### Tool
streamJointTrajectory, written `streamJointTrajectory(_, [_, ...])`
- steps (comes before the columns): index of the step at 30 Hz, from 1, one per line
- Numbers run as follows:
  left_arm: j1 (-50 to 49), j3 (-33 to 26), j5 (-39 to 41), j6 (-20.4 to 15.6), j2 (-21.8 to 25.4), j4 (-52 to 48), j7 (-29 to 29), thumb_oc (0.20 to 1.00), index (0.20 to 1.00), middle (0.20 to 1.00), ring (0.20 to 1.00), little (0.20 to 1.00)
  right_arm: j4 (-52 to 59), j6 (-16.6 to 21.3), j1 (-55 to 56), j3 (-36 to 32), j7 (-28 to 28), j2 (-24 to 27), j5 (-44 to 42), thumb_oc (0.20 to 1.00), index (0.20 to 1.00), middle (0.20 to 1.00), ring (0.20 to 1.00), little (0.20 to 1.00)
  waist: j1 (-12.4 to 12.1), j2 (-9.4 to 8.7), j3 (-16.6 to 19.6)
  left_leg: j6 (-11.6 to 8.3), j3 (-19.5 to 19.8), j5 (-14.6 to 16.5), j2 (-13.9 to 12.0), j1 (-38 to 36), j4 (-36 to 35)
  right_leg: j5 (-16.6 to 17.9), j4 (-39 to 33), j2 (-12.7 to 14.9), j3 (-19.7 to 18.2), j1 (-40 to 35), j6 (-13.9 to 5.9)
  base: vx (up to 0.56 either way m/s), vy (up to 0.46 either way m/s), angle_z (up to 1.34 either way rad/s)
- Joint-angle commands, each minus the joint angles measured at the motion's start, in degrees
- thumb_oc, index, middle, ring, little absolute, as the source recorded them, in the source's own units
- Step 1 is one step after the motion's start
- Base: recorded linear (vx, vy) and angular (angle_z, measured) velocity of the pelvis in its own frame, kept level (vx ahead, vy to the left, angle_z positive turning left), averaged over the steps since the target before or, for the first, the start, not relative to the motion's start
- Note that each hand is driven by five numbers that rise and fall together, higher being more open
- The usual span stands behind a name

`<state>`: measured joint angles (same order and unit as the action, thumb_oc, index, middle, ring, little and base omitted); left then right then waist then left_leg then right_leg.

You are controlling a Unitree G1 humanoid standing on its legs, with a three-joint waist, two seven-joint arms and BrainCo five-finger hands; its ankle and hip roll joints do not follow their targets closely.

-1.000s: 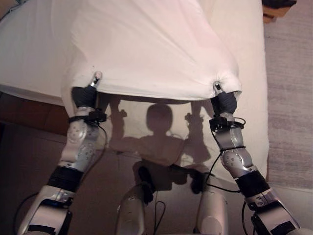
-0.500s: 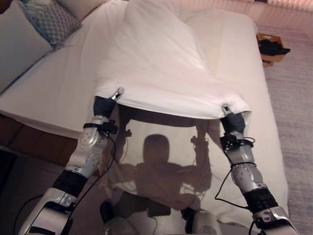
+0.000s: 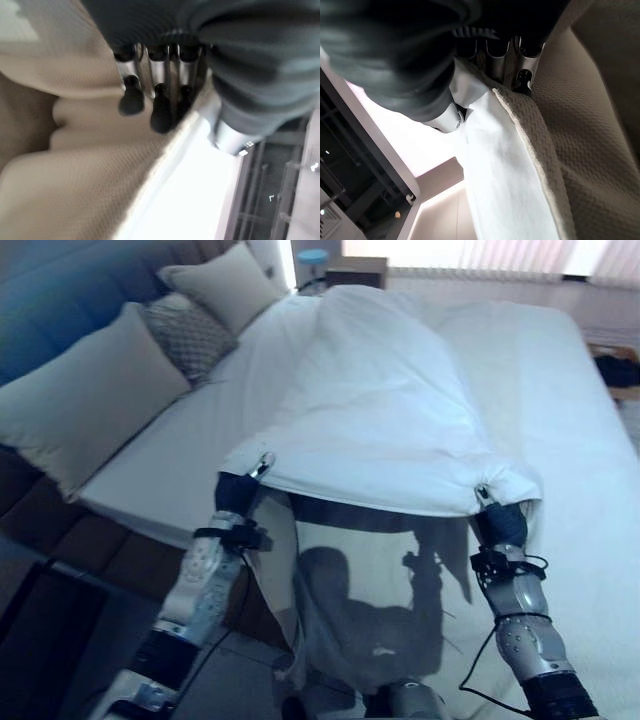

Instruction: Make the bed

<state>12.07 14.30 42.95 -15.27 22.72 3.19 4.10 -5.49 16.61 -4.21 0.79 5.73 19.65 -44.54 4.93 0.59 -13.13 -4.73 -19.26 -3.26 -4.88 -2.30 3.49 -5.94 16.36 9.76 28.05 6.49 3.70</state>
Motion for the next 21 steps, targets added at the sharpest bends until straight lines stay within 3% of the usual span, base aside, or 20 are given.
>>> streamJointTrajectory(1, [3.66, -19.96, 1.93, -11.34, 9.08, -6.18, 2.74, 0.2, 0.2, 0.2, 0.2, 0.2, -2.02, 6.32, 1.95, -11.08, 4.85, 5.43, 0.13, 0.2, 0.2, 0.2, 0.2, 0.2, -2.41, -2.46, 5.12, -2.6, 0.96, 3.7, -2.26, 1.21, 6.8, 4.54, -6.71, 0.73, -0.01, -5.21, -9.72, 0.06, 0.391, -0.31])
streamJointTrajectory(2, [3.19, -20.8, 1.77, -11.98, 8.59, -6.54, 3.28, 0.2, 0.2, 0.2, 0.2, 0.2, -1.57, 5.95, 2.13, -10.74, 4.29, 5.45, 0.05, 0.2, 0.2, 0.2, 0.2, 0.2, -2.67, -2.45, 6.06, -4.35, 3.77, 0.83, -6.75, 1.03, 7.55, 4.34, -7.46, 2.73, 0.45, -5.88, -11.01, 0.07, 0.553, -0.15])
streamJointTrajectory(3, [2.84, -21.36, 1.92, -12.18, 8.62, -7.3, 3.25, 0.2, 0.2, 0.2, 0.2, 0.2, -1.31, 5.85, 2.17, -10.56, 3.83, 5.57, -0.46, 0.2, 0.2, 0.2, 0.2, 0.2, -2.57, -2.41, 6.22, -4.85, 4.81, -0.73, -9.16, 0.69, 6.93, 4.72, -7.12, 3.94, -0.03, -5.63, -11.43, 0.11, 0.629, -0.13])
streamJointTrajectory(4, [2.67, -21.55, 2.24, -12.34, 8.67, -7.82, 2.84, 0.2, 0.2, 0.2, 0.2, 0.2, -1.23, 5.79, 2.33, -10.64, 3.61, 5.82, -0.67, 0.2, 0.2, 0.2, 0.2, 0.2, -2.09, -2.23, 6.58, -5.33, 5.4, -1.22, -11.33, -0.59, 5.64, 4.75, -6.92, 5.16, -1.01, -5.12, -12.36, 0.03, 0.527, -0.05])
streamJointTrajectory(5, [2.52, -21.66, 2.53, -12.59, 8.44, -8.14, 2.6, 0.2, 0.2, 0.2, 0.2, 0.2, -0.64, 5.89, 2.83, -10.81, 3.67, 6.33, -0.58, 0.2, 0.2, 0.2, 0.2, 0.2, -1.79, -1.72, 6.75, -5.75, 4.51, -4.4, -13.14, -1.43, 3.48, 5.8, -6.77, 6.67, -0.33, -4.39, -12.81, 0.09, 0.557, -0.14])
streamJointTrajectory(6, [2.85, -21.37, 2.53, -12.51, 8.34, -8.35, 2.55, 0.2, 0.2, 0.2, 0.2, 0.2, -0.06, 5.87, 3.02, -11.01, 3.76, 6.31, -0.74, 0.2, 0.2, 0.2, 0.2, 0.2, -1.76, -1.11, 6.94, -6.52, 5.8, -4.35, -13.42, -2.03, 2.84, 5.4, -6.89, 7.86, -1.17, -4.6, -13.82, -0.01, 0.382, -0.14])
streamJointTrajectory(7, [2.93, -21.26, 2.51, -12.5, 8.2, -8.38, 2.57, 0.2, 0.2, 0.2, 0.2, 0.2, 0.15, 5.81, 3.19, -11.18, 3.83, 6.37, -0.73, 0.2, 0.2, 0.2, 0.2, 0.2, -1.75, -1.12, 6.77, -6.14, 5.45, -5.09, -13.27, -1.74, 2.66, 6.13, -6.8, 8.18, -0.33, -4.36, -13.44, 0.13, 0.58, -0.1])
streamJointTrajectory(8, [2.35, -20.24, 1.77, -11.9, 7.75, -10.01, 1.77, 0.2, 0.2, 0.2, 0.2, 0.2, 2.91, 5.53, 4.62, -12.04, 3.04, 6.52, -0.4, 0.2, 0.2, 0.2, 0.2, 0.2, -1.27, -0.2, 6.79, -5.79, 6.54, -0.37, -9.76, -2.0, -0.15, 7.77, -5.97, 11.54, -0.17, -5.4, -14.92, 0.1, 0.563, 0.01])
streamJointTrajectory(10, [4.47, -18.79, 1.84, -11.65, 7.44, -10.38, 1.6, 0.2, 0.2, 0.2, 0.2, 0.2, 4.36, 4.91, 5.66, -13.37, 3.31, 6.47, 0.7, 0.2, 0.2, 0.2, 0.2, 0.2, -0.08, -1.14, 6.41, -5.18, 5.0, 2.5, -6.09, -1.99, -1.06, 13.96, -6.68, 15.79, -0.83, -6.26, -16.51, 0.14, 0.507, 0.26])
streamJointTrajectory(11, [4.6, -18.69, 1.82, -11.66, 7.47, -10.33, 1.62, 0.2, 0.2, 0.2, 0.2, 0.2, 4.41, 4.87, 5.67, -13.46, 3.34, 6.4, 0.74, 0.2, 0.2, 0.2, 0.2, 0.2, -0.12, -1.39, 6.31, -4.96, 4.99, 2.54, -5.72, -2.06, -1.05, 14.21, -6.86, 16.12, -0.87, -6.4, -16.7, 0.09, 0.433, 0.72])
streamJointTrajectory(12, [4.99, -17.51, 0.01, -11.37, 7.76, -10.89, 1.33, 0.2, 0.2, 0.2, 0.2, 0.2, 5.36, 4.79, 5.81, -12.91, 3.2, 4.94, 1.08, 0.2, 0.2, 0.2, 0.2, 0.2, 0.37, -1.39, 5.67, -2.56, 5.0, 4.83, -2.03, -2.7, -2.43, 16.73, -5.8, 18.12, -1.27, -6.07, -16.63, 0.06, 0.479, 0.83])
streamJointTrajectory(13, [4.83, -17.64, -1.09, -11.44, 7.89, -10.7, 2.04, 0.2, 0.2, 0.2, 0.2, 0.2, 5.37, 4.55, 5.43, -12.43, 3.41, 4.52, 1.53, 0.2, 0.2, 0.2, 0.2, 0.2, 0.42, -1.04, 5.34, -1.14, 4.46, 5.09, -0.74, -3.32, -3.14, 15.7, -2.99, 18.19, -1.08, -5.2, -16.0, 0.05, 0.64, 0.77])
streamJointTrajectory(14, [4.88, -17.96, -1.78, -11.51, 8.1, -10.63, 2.94, 0.2, 0.2, 0.2, 0.2, 0.2, 5.59, 4.75, 4.66, -11.52, 3.74, 4.14, 1.85, 0.2, 0.2, 0.2, 0.2, 0.2, 0.18, -0.55, 4.93, 0.1, 3.27, 5.03, 0.18, -3.82, -3.85, 14.04, 1.14, 17.06, -0.3, -4.53, -15.02, 0.0, 0.351, 0.42])
streamJointTrajectory(15, [4.88, -18.01, -1.85, -11.49, 8.09, -10.67, 3.02, 0.2, 0.2, 0.2, 0.2, 0.2, 5.59, 4.76, 4.58, -11.45, 3.8, 4.14, 1.9, 0.2, 0.2, 0.2, 0.2, 0.2, 0.11, -0.62, 4.83, 0.07, 3.14, 5.04, 0.24, -3.99, -3.96, 13.69, 1.68, 17.21, -0.56, -4.28, -14.99, -0.02, 0.476, 0.12])
streamJointTrajectory(16, [5.23, -18.19, -2.8, -11.29, 8.16, -11.3, 3.64, 0.2, 0.2, 0.2, 0.2, 0.2, 5.66, 4.68, 3.7, -10.59, 2.72, 3.44, 0.64, 0.2, 0.2, 0.2, 0.2, 0.2, 0.37, -0.3, 4.22, 1.28, 1.52, 4.03, 2.09, -5.11, -6.31, 10.97, 7.21, 10.54, 0.22, -2.9, -14.21, -0.01, 0.302, -0.12])
streamJointTrajectory(17, [5.23, -18.19, -2.81, -11.28, 8.15, -11.32, 3.65, 0.2, 0.2, 0.2, 0.2, 0.2, 5.65, 4.69, 3.7, -10.59, 2.72, 3.45, 0.64, 0.2, 0.2, 0.2, 0.2, 0.2, 0.31, -0.3, 4.2, 1.27, 1.46, 4.01, 2.11, -5.17, -6.36, 10.95, 7.25, 10.54, 0.15, -2.88, -14.2, -0.03, 0.439, -0.22])
streamJointTrajectory(18, [4.95, -18.0, -3.06, -11.27, 7.88, -11.32, 3.74, 0.2, 0.2, 0.2, 0.2, 0.2, 5.98, 4.63, 3.57, -10.07, 1.91, 3.1, 0.48, 0.2, 0.2, 0.2, 0.2, 0.2, 0.65, -0.43, 3.82, 1.62, 1.4, 3.2, 3.03, -5.2, -6.92, 10.1, 8.67, 5.71, 1.24, -1.12, -14.53, -0.03, 0.225, -0.22])
streamJointTrajectory(19, [3.83, -18.76, -4.1, -11.16, 8.12, -11.4, 4.28, 0.2, 0.2, 0.2, 0.2, 0.2, 6.47, 4.65, 3.77, -9.44, 0.78, 2.85, 0.24, 0.2, 0.2, 0.2, 0.2, 0.2, 0.2, -1.15, 4.34, 1.56, 1.62, 2.41, 4.64, -5.01, -7.73, 9.36, 6.55, 0.69, 2.55, 0.24, -15.24, -0.06, 0.262, -0.48])
streamJointTrajectory(21, [2.05, -19.62, -3.56, -10.87, 7.6, -11.19, 4.37, 0.2, 0.2, 0.2, 0.2, 0.2, 7.72, 4.67, 4.4, -8.57, -0.59, 2.6, -0.81, 0.2, 0.2, 0.2, 0.2, 0.2, -0.54, -1.63, 5.27, 1.09, 1.66, 2.27, 5.15, -4.78, -7.76, 6.7, -0.5, -0.85, 3.89, -1.23, -12.47, -0.06, 0.078, -0.34])
